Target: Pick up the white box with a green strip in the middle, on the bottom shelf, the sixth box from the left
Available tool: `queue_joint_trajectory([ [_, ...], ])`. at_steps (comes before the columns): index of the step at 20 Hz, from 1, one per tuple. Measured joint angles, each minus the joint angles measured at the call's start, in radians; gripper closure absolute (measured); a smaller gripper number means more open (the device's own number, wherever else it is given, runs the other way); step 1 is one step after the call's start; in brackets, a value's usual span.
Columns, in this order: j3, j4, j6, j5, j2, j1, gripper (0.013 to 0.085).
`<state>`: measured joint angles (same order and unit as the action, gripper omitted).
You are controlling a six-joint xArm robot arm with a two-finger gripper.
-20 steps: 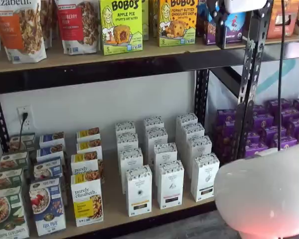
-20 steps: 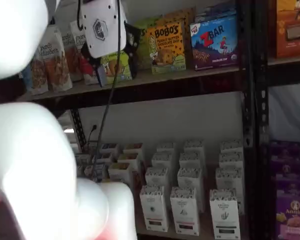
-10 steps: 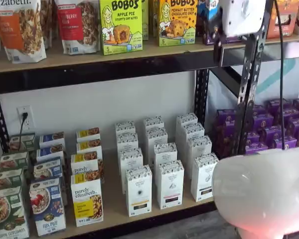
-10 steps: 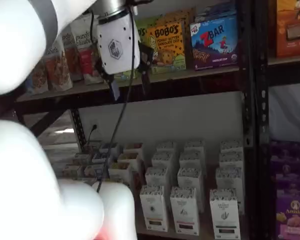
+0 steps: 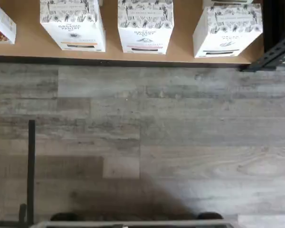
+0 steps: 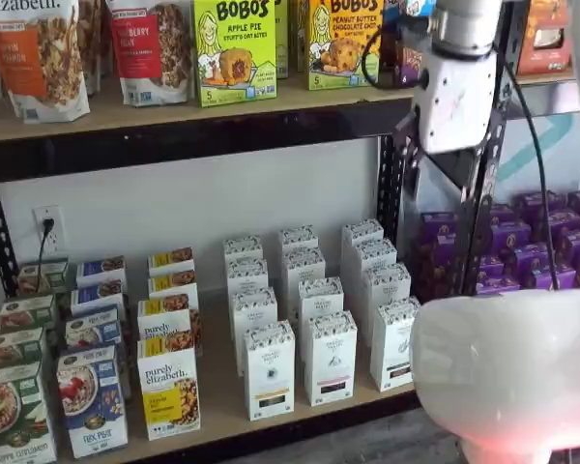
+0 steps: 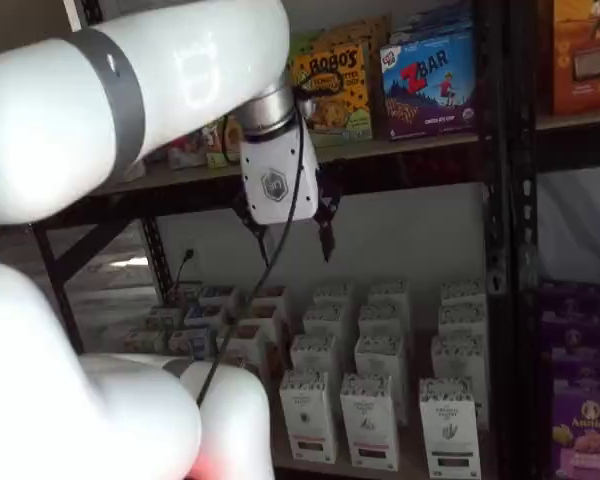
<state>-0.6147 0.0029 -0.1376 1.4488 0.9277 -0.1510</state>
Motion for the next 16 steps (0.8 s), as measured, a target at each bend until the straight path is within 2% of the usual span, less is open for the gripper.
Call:
queue_joint_trajectory([
  [8, 0.189, 0.020, -0.077, -0.295, -0.094, -0.070, 0.0130],
  [10, 0.212, -0.005, -0.076, -0.356, -0.140, -0.080, 0.0130],
  [12, 0.227, -0.063, -0.048, -0.408, -0.184, -0.080, 0.0130],
  [13, 0.237, -0.069, -0.051, -0.438, -0.201, -0.087, 0.0130],
  [16, 0.265, -0.048, -0.090, -0.530, -0.253, -0.119, 0.0130],
])
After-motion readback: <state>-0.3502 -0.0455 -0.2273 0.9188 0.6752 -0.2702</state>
